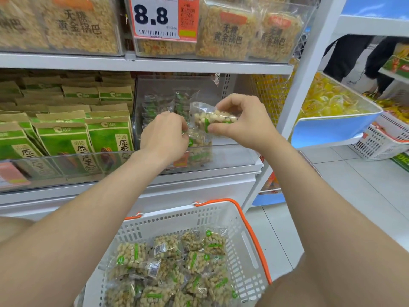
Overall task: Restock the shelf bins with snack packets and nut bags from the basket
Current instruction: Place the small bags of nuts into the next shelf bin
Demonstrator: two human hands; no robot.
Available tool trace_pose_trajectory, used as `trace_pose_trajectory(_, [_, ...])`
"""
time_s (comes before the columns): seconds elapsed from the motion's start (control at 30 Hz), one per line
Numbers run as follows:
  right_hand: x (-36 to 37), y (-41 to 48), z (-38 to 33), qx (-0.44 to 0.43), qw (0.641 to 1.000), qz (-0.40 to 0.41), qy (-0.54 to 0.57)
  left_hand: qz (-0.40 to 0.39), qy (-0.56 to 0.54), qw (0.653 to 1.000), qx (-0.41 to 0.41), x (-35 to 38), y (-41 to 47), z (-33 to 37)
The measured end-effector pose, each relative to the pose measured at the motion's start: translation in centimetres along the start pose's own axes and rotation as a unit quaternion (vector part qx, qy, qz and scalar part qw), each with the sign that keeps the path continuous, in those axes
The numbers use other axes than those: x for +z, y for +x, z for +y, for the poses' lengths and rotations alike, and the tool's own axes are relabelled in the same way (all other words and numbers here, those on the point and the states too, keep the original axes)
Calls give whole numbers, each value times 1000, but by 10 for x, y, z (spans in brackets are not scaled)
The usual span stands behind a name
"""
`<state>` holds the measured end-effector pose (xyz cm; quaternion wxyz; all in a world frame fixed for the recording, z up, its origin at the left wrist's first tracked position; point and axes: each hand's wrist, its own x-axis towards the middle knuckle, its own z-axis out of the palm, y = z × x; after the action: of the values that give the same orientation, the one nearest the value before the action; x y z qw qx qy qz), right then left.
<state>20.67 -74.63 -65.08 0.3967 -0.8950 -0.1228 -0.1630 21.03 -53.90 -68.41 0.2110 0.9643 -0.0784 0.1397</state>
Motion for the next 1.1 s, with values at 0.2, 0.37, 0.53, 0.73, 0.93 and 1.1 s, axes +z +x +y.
trace_pose_trajectory(0.2, [-4, 3, 4, 80, 992, 22, 93, -2, 1, 1000, -12, 1, 0, 0])
trace_pose_trajectory(0.37, [-7, 0, 6, 88, 989, 40, 111, -11, -20, 999, -26, 0, 2, -1])
trace_pose_trajectory(0.53, [-6, 0, 4, -2, 987, 12, 160, -2, -28, 999, -47, -3, 4, 0])
trace_pose_trajectory(0.73, [0, 2, 9, -56, 994, -74, 62, 15, -8, 999, -47, -3, 8, -2])
trace_pose_trajectory(0.93, [1, -2, 12, -3, 982, -165, -92, 30, -13, 999, -42, -5, 10, -1])
trace_pose_trajectory(1.1, [11, 0, 6, -67, 979, -129, -140, -11, -50, 998, -49, -8, 11, -4])
